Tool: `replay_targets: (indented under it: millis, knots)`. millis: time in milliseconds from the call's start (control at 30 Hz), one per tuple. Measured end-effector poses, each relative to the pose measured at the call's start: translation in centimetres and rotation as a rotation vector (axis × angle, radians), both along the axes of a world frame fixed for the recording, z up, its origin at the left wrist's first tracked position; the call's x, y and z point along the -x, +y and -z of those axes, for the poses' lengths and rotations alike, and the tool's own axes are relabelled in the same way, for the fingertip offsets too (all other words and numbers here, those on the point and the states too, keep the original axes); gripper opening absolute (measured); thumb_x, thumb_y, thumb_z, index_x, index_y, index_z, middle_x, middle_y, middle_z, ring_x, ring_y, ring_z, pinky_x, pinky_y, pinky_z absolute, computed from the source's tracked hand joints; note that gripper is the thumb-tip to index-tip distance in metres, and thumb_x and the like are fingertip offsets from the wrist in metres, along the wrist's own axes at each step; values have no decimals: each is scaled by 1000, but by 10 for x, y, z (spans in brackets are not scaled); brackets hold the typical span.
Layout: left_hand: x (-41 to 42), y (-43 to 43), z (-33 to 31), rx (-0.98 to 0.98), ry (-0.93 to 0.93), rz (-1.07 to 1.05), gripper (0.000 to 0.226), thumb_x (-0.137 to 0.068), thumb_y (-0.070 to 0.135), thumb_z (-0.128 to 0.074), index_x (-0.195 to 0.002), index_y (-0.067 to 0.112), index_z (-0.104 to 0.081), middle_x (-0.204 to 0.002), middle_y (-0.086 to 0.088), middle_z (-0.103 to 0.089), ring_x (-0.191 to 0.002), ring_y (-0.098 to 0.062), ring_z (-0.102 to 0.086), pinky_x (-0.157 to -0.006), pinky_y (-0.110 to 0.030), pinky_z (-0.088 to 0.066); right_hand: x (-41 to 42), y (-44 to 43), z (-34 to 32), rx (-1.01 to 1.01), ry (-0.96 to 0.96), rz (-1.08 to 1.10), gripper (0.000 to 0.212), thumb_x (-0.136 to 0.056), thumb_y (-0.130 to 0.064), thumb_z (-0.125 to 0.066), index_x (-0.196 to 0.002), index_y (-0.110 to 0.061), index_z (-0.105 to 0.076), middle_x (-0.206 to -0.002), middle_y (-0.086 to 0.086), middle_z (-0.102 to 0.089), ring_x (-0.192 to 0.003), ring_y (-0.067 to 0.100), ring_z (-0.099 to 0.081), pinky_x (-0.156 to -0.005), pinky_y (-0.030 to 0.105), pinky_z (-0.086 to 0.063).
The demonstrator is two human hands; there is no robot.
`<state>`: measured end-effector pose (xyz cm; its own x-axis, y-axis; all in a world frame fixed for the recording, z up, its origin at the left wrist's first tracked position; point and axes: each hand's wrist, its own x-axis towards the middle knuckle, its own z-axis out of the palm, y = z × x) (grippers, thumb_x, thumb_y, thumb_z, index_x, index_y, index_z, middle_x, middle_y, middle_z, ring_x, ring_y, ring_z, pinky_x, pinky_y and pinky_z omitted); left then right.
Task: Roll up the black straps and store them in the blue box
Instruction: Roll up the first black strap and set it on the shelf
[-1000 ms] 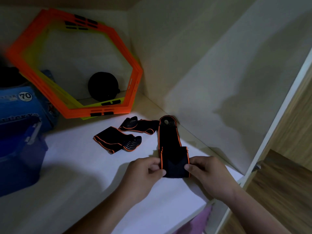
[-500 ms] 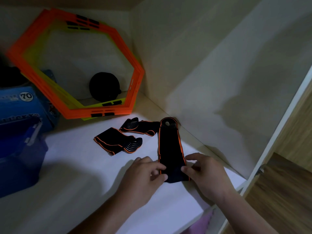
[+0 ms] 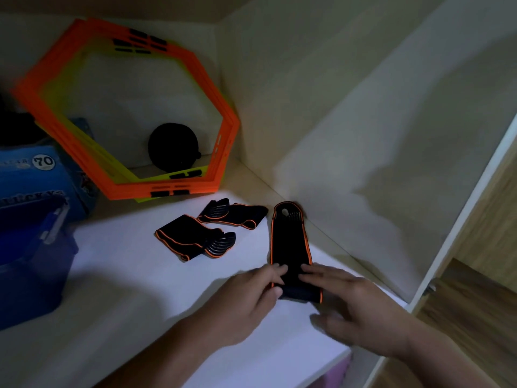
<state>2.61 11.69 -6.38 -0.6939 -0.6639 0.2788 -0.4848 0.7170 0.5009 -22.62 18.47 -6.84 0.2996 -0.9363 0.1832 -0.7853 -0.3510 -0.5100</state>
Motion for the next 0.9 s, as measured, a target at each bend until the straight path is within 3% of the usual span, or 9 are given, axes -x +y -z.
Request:
replay_targets:
  millis: [100, 167, 300, 367, 433, 633, 767, 833, 900]
  knots:
    - [5, 9, -4, -61, 89, -64, 21, -105, 33, -44, -116, 25, -60, -121, 17, -70, -102, 1, -62, -76, -8, -41, 0, 1, 5, 82, -9, 78, 61, -83, -49, -68, -141, -45, -50, -141, -28, -53, -130, -11, -45, -104, 20, -43]
    - [9, 11, -7, -84, 141, -81, 24, -103, 40, -43, -116, 31, -61, -97, 8, -75, -82, -12, -63, -70, -21, -43, -1, -1, 9, 145, -22, 103, 47, -87, -42, -67, -133, -43, -58, -124, -23, -66, -115, -6, -56, -93, 19, -47]
    - [9, 5, -5, -269, 136, -39, 37, -89, 51, -62, -125, 39, -58, -114, 14, -70, -101, -1, -64, -86, -23, -50, 1, -2, 7, 168, -122, 195, 28, -89, -37, -65, -116, -43, -67, -99, -18, -73, -92, -3, -65, -76, 18, -48]
    - [6, 3, -2, -222, 14, -36, 58, -81, 52, -74, -133, 46, -50, -126, 23, -61, -114, 7, -57, -95, -18, -46, 3, -3, 6, 127, -174, 216, 21, -92, -36, -66, -112, -41, -69, -94, -16, -73, -86, 1, -68, -74, 25, -52]
    - [7, 3, -1, -140, -5, -62, 53, -84, 46, -73, -133, 46, -51, -121, 24, -62, -110, 9, -56, -93, -16, -45, 3, -2, 6, 94, -226, 227, 16, -93, -34, -67, -107, -39, -72, -92, -15, -73, -84, 4, -69, -74, 29, -53]
    - [20, -1, 6, -354, 278, -135, 23, -95, 25, -65, -117, 26, -70, -102, 13, -78, -99, -1, -71, -90, -32, -55, -2, -3, 2, 30, -361, 315, 10, -94, -29, -67, -92, -31, -77, -78, -12, -74, -71, 7, -67, -66, 26, -51]
    - [30, -2, 13, -386, 389, -236, 25, -88, 40, -64, -98, 18, -73, -86, 5, -78, -86, -14, -74, -82, -39, -55, -3, -8, 2, -14, -408, 370, 29, -93, -34, -67, -72, -14, -69, -55, -6, -58, -52, 13, -49, -55, 32, -40]
    - [34, -4, 16, -338, 364, -282, 37, -87, 51, -59, -81, 15, -66, -68, 0, -69, -67, -18, -65, -68, -36, -52, -3, -12, 0, -26, -435, 402, 36, -92, -34, -69, -64, -10, -64, -50, -4, -48, -50, 8, -41, -52, 27, -32]
    - [38, -6, 14, -271, 293, -319, 46, -93, 47, -57, -62, 14, -48, -54, -2, -44, -54, -16, -42, -56, -33, -34, -3, -17, -3, -30, -404, 424, 39, -91, -38, -69, -66, -9, -67, -55, 8, -56, -51, 12, -45, -54, 31, -36]
